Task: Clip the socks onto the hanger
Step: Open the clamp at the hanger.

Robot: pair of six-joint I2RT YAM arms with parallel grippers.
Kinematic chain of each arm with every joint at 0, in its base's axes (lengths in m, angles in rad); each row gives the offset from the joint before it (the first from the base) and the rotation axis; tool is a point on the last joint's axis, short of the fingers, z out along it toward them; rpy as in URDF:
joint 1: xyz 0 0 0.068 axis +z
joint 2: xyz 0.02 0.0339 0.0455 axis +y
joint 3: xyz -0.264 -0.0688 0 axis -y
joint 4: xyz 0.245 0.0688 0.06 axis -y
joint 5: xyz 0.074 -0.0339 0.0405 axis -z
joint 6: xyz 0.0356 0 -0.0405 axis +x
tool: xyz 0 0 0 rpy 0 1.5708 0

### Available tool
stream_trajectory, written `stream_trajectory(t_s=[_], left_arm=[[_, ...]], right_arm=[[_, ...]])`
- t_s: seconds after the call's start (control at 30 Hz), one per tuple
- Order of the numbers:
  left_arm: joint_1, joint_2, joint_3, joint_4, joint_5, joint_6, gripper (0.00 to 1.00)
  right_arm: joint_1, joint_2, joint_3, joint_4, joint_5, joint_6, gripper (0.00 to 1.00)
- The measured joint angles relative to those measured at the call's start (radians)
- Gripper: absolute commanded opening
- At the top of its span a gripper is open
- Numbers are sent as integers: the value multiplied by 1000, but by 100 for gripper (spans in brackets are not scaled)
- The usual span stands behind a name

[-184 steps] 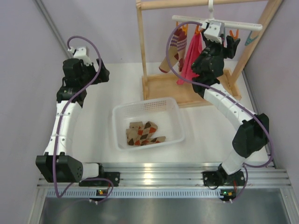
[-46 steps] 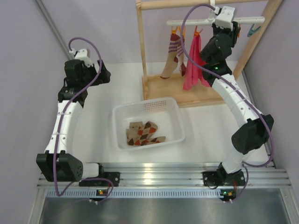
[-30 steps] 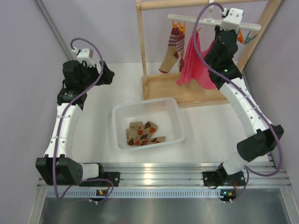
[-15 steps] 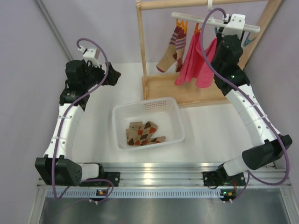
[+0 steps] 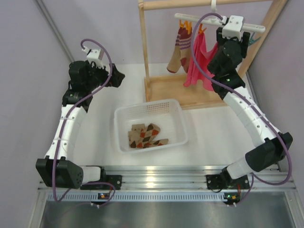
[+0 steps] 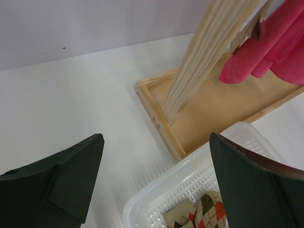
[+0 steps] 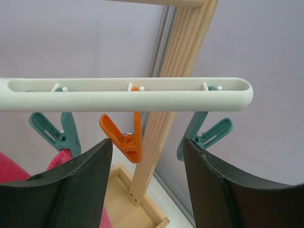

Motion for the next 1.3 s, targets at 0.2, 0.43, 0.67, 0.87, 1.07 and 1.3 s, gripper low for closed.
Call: stream_trajectory(t_s=[0.2,0.43,0.67,0.87,1.07,1.3], left_arm=[[-2,13,0,0,-4,0,98],[-5,27,2,3,-5,-2,98],[-5,27,2,5,-12,-2,98],[-5,29,2,5,-16,-2,98],[-6,31,2,7,-19,-5,98],[-6,31,2,8,-22,-4,98]], right_arm=[[-1,40,0,120,22,-93,60],[-13,85,9,187,20,-118,60],[-29,138,37,264,10,-158,61],[-56,159,68,291,6,-176,59],[-60,161,75,301,2,-177,41],[-60,165,101,260,-2,-143,21]])
